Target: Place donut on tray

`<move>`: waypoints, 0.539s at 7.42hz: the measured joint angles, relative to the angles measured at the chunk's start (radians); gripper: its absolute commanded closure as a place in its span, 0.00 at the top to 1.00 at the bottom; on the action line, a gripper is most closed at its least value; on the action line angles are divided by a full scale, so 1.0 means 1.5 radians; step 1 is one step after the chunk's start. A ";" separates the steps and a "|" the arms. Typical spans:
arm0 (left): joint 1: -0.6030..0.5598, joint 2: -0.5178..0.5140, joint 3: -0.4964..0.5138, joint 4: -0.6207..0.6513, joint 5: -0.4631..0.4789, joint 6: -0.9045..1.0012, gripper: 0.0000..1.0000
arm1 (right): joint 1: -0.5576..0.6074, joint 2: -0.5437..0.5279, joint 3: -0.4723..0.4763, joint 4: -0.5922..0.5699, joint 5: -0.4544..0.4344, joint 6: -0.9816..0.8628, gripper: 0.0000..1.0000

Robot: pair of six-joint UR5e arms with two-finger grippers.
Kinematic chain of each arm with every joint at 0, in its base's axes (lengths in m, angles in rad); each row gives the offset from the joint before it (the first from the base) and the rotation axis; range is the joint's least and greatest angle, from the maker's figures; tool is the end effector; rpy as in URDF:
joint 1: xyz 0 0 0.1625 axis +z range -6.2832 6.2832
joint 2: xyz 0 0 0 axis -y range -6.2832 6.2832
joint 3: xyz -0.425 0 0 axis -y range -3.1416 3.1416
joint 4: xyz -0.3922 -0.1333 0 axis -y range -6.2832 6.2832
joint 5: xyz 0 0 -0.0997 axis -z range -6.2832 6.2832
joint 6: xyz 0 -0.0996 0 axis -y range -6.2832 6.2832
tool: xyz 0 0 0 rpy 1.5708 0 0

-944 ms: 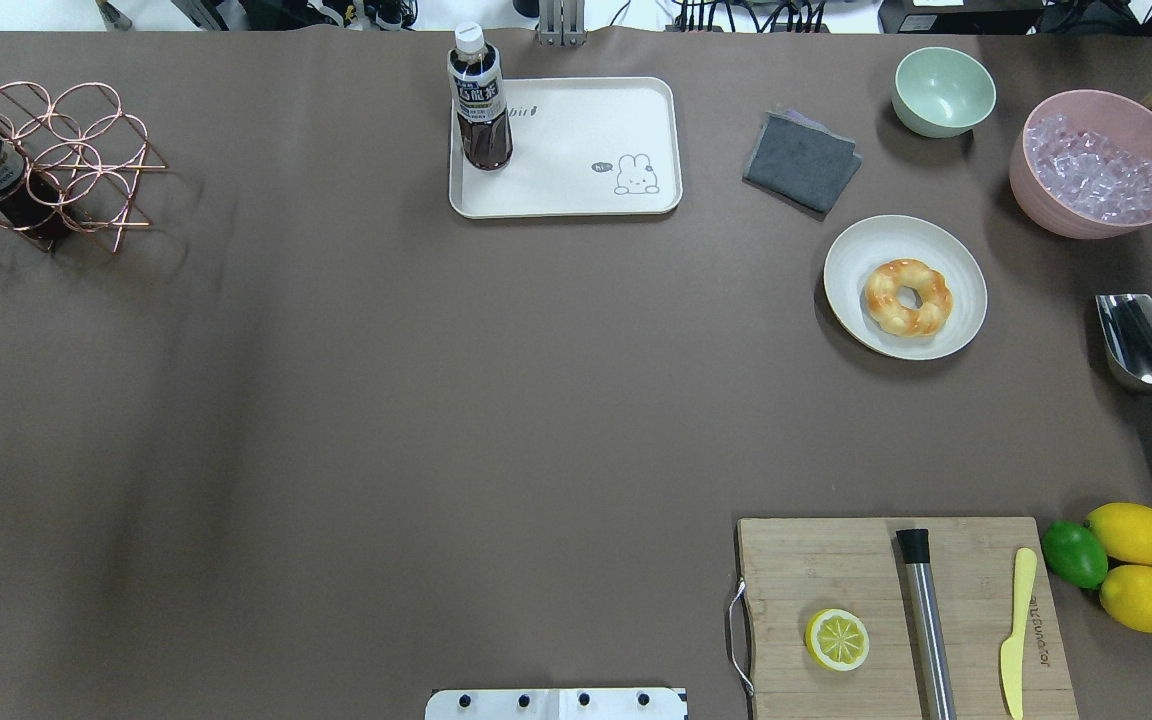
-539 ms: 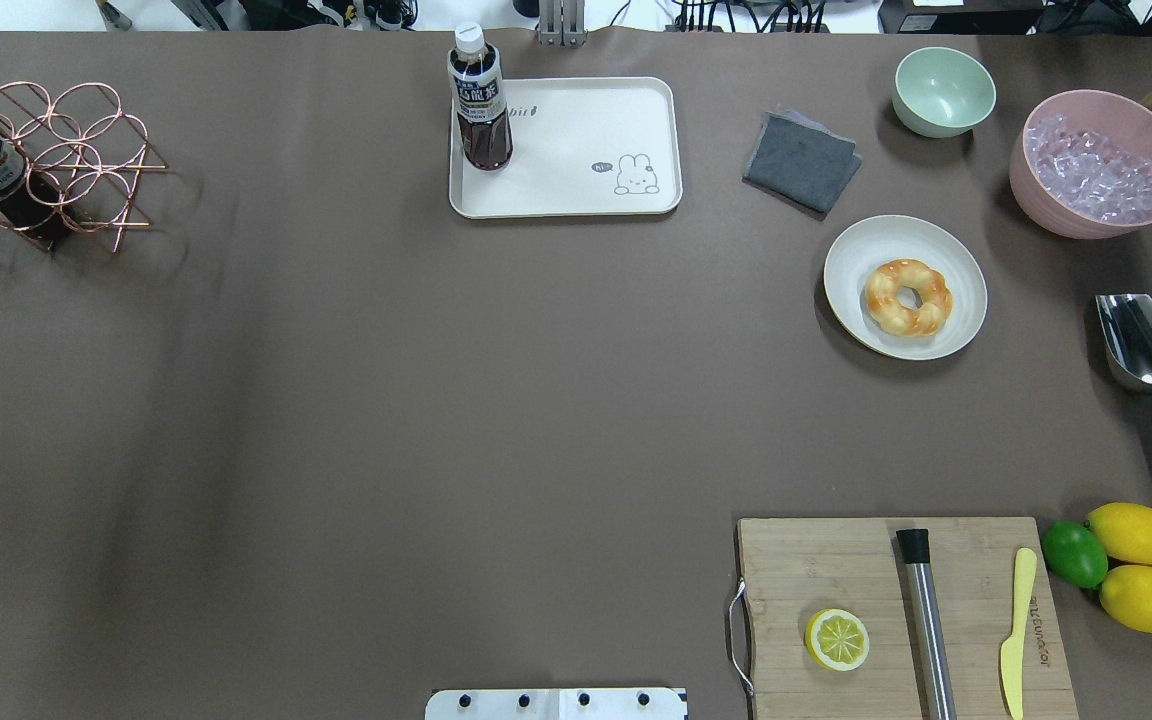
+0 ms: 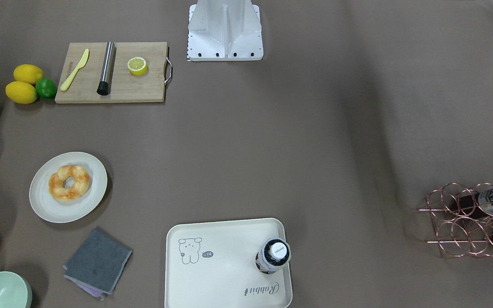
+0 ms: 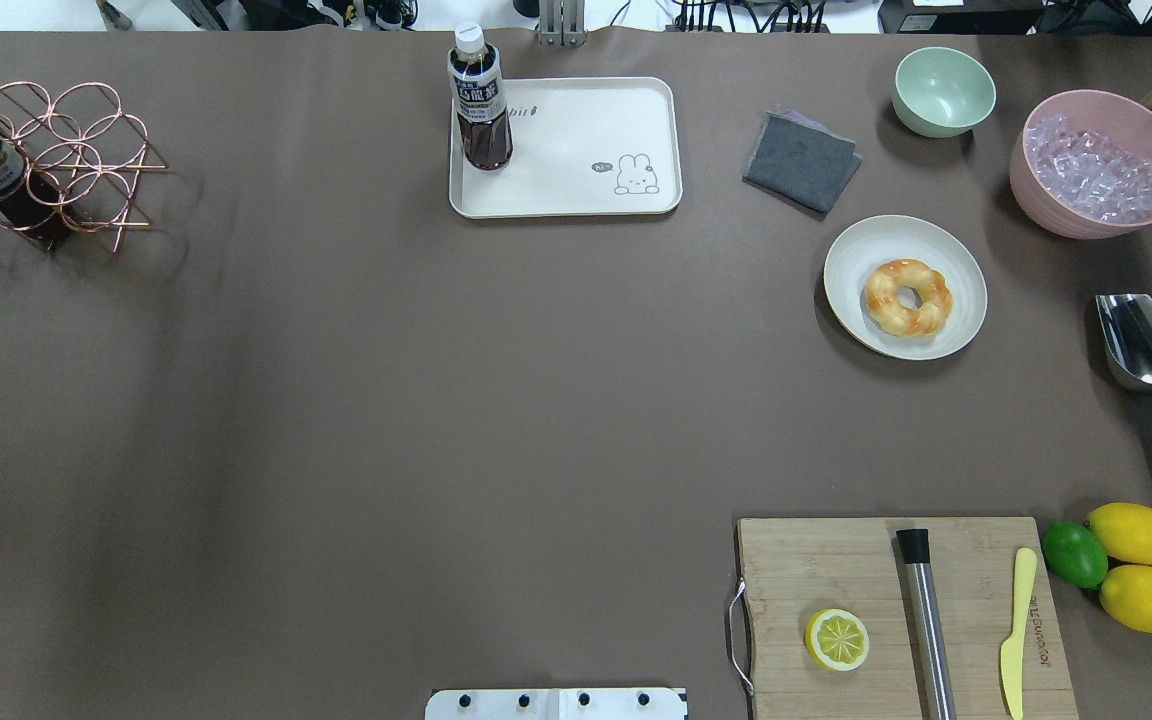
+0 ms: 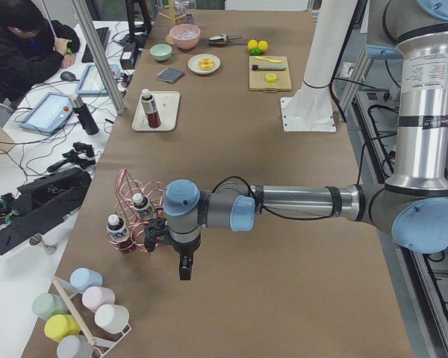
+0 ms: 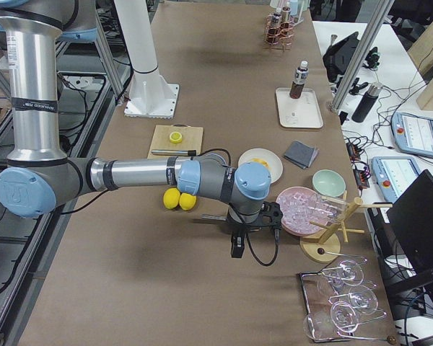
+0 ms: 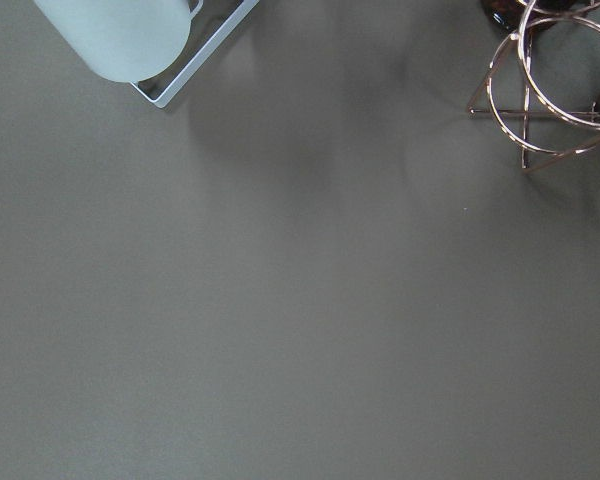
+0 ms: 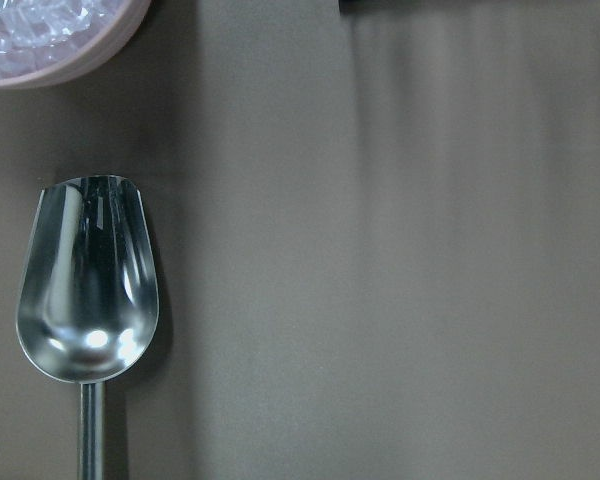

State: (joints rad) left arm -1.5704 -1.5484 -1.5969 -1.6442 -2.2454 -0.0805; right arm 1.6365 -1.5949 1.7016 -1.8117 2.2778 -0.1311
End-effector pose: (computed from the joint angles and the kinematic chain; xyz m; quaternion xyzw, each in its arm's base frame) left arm -0.0709 -0.4881 0.6558 0.0230 0.3319 -0.0250 0.9427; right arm 0.0992 -0.4629 0.6340 -0.0287 -0.3499 -0.0074 0.9363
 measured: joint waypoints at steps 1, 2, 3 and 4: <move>0.002 0.000 0.000 -0.001 -0.001 0.000 0.98 | 0.000 -0.002 0.000 0.000 0.001 0.000 1.00; 0.003 0.000 0.001 -0.001 -0.002 0.000 0.98 | 0.000 -0.003 0.000 0.000 0.002 0.000 1.00; 0.003 -0.001 0.001 -0.001 -0.002 0.000 0.98 | 0.000 -0.004 0.000 0.001 0.001 0.000 1.00; 0.004 -0.001 0.001 -0.001 -0.003 0.000 0.98 | 0.000 -0.005 0.002 0.001 0.001 -0.001 1.00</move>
State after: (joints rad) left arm -1.5640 -1.5493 -1.5961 -1.6452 -2.2496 -0.0810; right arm 1.6365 -1.6019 1.7040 -1.8096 2.2792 -0.1329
